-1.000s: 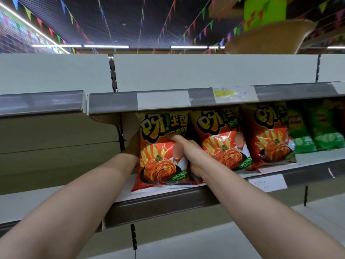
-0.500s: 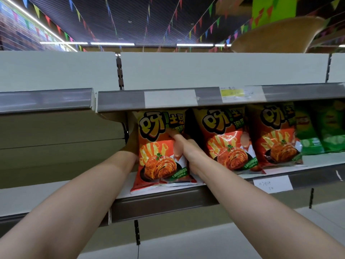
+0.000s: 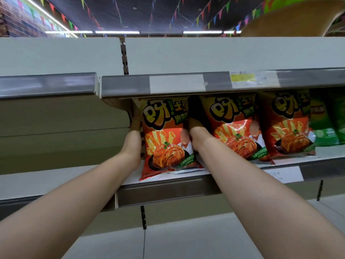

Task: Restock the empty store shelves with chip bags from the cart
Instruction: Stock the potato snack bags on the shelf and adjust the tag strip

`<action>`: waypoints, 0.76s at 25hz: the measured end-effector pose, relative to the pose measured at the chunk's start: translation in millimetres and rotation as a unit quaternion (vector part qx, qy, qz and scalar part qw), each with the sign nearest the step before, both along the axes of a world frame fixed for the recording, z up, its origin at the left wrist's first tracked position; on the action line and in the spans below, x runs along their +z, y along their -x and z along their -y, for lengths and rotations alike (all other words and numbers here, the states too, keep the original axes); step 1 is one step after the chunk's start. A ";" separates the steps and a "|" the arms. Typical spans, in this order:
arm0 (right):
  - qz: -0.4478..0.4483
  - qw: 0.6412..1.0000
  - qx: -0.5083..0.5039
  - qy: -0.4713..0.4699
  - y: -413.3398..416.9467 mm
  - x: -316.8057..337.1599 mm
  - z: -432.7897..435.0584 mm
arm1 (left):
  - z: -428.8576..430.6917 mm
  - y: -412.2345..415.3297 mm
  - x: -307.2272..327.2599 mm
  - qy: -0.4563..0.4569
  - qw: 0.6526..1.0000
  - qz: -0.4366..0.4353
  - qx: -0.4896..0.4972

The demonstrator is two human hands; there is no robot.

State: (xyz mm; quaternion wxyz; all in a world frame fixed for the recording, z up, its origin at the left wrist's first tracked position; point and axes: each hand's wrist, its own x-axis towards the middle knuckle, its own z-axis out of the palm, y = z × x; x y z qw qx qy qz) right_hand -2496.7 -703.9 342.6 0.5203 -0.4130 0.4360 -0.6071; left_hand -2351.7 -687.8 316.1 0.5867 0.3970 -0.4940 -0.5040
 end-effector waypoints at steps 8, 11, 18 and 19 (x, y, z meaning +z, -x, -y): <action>0.024 0.999 0.029 -0.002 4.1 -4.5 22.5 | -3.7 0.9 -2.1 -0.025 0.989 0.147 -0.017; 0.039 0.998 0.043 -0.011 -2.2 -4.3 33.0 | -5.0 -1.5 -1.1 -0.027 0.986 0.165 0.003; -0.027 0.999 0.013 -0.021 -7.0 -5.0 33.5 | -8.4 -12.8 4.2 -0.027 0.978 0.209 0.010; -0.030 0.999 0.012 -0.017 -5.8 -4.1 36.3 | -7.9 -14.1 5.5 -0.030 0.976 0.214 0.013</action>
